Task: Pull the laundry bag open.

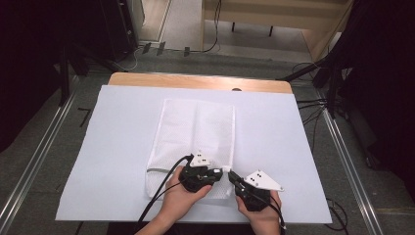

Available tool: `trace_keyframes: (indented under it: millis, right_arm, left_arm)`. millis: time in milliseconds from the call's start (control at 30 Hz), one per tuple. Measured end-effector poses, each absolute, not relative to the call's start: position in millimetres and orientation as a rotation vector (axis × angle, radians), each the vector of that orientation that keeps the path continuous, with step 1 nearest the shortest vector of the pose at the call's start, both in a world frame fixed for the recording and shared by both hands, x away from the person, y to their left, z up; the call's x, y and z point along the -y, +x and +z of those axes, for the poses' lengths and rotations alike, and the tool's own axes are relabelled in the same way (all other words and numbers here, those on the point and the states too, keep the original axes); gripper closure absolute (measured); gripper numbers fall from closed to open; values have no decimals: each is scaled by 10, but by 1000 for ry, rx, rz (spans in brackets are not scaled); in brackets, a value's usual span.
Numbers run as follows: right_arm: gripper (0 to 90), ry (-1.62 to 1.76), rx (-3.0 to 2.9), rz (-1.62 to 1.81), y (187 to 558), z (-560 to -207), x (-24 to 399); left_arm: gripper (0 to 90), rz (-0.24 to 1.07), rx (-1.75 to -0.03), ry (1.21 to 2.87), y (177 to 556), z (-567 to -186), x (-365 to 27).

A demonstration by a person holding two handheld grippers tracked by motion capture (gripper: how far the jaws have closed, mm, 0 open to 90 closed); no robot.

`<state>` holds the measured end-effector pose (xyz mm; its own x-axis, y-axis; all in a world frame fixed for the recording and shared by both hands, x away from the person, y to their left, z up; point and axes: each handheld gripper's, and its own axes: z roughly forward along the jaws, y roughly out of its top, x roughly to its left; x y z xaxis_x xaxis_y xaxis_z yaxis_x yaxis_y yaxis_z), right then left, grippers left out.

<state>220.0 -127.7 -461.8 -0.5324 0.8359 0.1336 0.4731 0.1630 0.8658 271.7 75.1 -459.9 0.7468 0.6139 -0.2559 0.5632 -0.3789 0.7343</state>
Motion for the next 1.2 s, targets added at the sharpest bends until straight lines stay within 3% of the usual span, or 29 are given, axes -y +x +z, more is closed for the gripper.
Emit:
trace_keyframes:
  millis: [200, 267, 333, 567, 633, 767, 1200]
  right_arm:
    - [900, 1232, -2078, 1310, 2193, -4620, 1269]
    - [900, 1230, -2079, 1310, 2194, -4622, 1270]
    - [900, 1230, -2082, 1307, 2194, -4623, 1270]
    - [900, 1211, -2088, 1295, 2191, -4630, 1268]
    - [900, 1208, -2088, 1296, 2192, -4630, 1269]
    - [900, 1217, -2093, 1282, 2189, -4630, 1260]
    - [900, 1254, -2094, 1247, 2197, -4615, 1255]
  left_arm:
    - [701, 40, -871, 2046, 2711, -4570, -794]
    - [712, 22, -878, 2035, 2718, -4563, -804]
    - [794, 17, -890, 2028, 2729, -4564, -812]
    - [793, -123, -936, 1956, 2825, -4574, -885]
    - [848, -116, -942, 1958, 2827, -4573, -894]
    - [876, -79, -917, 1994, 2802, -4561, -896]
    - [880, -40, -928, 2032, 2806, -4587, -920]
